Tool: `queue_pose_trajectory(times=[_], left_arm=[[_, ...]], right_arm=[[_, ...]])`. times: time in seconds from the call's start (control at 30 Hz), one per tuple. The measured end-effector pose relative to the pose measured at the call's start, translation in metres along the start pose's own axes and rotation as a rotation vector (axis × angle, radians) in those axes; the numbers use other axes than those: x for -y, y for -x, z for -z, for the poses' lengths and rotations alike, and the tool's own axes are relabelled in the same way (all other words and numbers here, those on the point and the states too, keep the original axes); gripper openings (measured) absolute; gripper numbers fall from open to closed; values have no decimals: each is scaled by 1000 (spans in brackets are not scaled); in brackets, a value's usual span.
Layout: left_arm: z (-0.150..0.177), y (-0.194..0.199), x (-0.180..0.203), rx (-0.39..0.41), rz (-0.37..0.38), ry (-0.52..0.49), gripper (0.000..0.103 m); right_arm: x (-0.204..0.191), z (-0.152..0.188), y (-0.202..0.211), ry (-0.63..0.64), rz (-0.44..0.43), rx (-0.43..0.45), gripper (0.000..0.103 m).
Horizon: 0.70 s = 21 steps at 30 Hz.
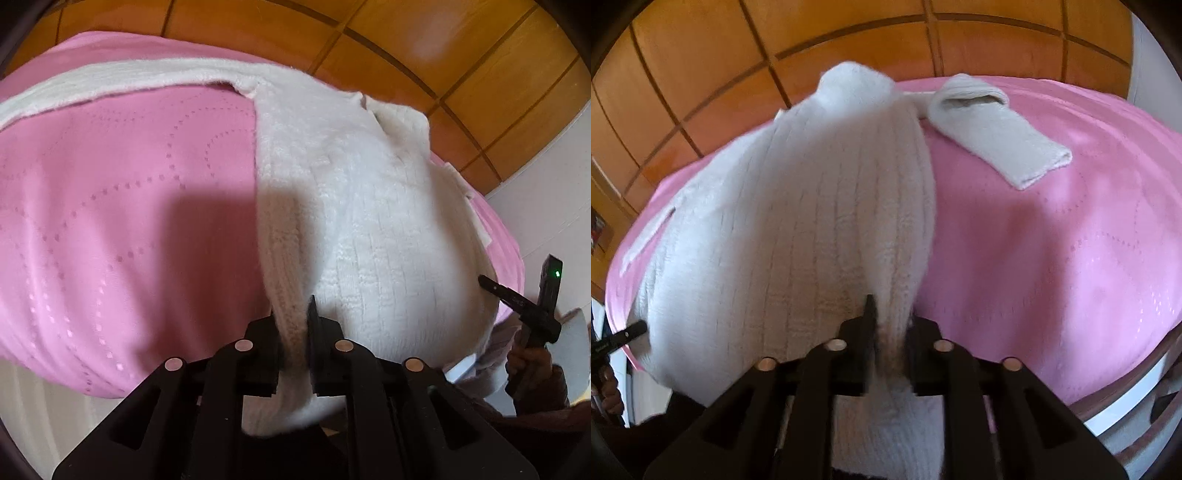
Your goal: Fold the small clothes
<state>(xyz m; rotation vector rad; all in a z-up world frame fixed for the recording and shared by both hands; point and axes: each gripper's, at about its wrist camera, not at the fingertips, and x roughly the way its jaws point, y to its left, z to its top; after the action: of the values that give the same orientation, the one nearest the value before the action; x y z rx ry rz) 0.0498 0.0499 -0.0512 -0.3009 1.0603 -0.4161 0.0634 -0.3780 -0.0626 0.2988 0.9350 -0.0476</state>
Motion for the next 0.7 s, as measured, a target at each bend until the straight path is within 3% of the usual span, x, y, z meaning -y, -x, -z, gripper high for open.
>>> queue_pose_trajectory(times=[0.03, 0.07, 0.23, 0.3, 0.37, 0.53, 0.6, 0.63, 0.67, 0.7], left_arm=[[-5, 3, 1, 26, -26, 8, 38], [-9, 8, 2, 57, -43, 13, 52], [-42, 18, 19, 201, -93, -10, 54], [-53, 12, 29, 218, -77, -22, 63], [-61, 1, 42, 234, -75, -37, 69], [-70, -40, 72, 214, -126, -146, 69], [-71, -57, 81, 211, -168, -204, 69], [-71, -69, 85, 199, -211, -238, 69], [-71, -79, 86, 185, -248, -256, 69], [-70, -86, 84, 176, -260, -259, 70]], right_arm=[[3, -3, 4, -12, 7, 22, 43], [5, -7, 8, -17, 23, 53, 47], [20, -44, 17, -19, 146, 185, 52], [27, -60, 8, -14, 188, 205, 53], [30, -73, -6, -3, 209, 195, 56], [33, -96, -56, 78, 296, 122, 56], [37, -100, -67, 97, 316, 127, 49], [39, -103, -68, 96, 322, 131, 28], [42, -107, -67, 85, 336, 126, 13], [46, -111, -61, 66, 333, 130, 13]])
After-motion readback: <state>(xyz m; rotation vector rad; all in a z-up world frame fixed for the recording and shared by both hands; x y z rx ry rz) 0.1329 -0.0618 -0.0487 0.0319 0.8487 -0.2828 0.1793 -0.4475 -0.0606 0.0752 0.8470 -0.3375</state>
